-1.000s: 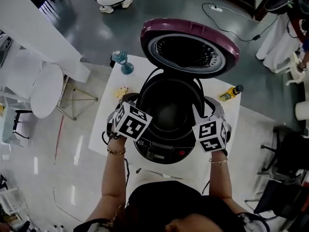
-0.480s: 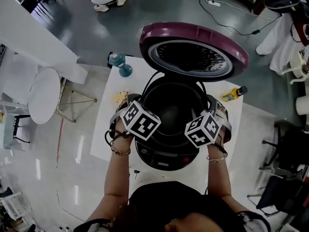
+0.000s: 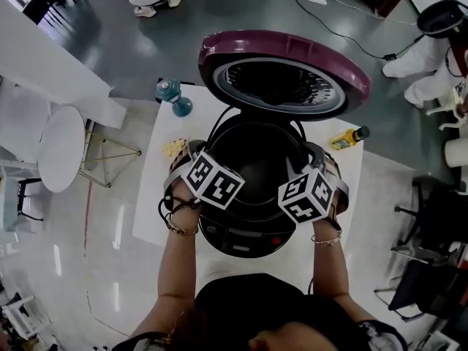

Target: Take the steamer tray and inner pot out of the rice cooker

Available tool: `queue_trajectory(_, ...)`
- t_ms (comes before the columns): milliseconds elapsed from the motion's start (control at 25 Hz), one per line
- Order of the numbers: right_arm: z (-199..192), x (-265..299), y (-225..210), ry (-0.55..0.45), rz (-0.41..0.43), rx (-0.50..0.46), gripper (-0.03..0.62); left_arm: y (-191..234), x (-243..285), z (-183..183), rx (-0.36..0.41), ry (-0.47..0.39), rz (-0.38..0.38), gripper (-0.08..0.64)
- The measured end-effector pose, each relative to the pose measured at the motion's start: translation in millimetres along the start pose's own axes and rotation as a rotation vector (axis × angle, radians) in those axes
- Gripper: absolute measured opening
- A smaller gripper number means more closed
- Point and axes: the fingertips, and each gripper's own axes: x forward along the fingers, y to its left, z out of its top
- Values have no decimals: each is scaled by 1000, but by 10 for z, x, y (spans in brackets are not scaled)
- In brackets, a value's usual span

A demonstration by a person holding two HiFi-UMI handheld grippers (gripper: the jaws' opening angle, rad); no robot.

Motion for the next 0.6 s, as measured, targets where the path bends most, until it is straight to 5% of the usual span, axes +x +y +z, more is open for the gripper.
queue_trajectory(600, 284, -480, -195, -289, -20, 199, 104, 4, -358, 107, -31, -80, 16, 113)
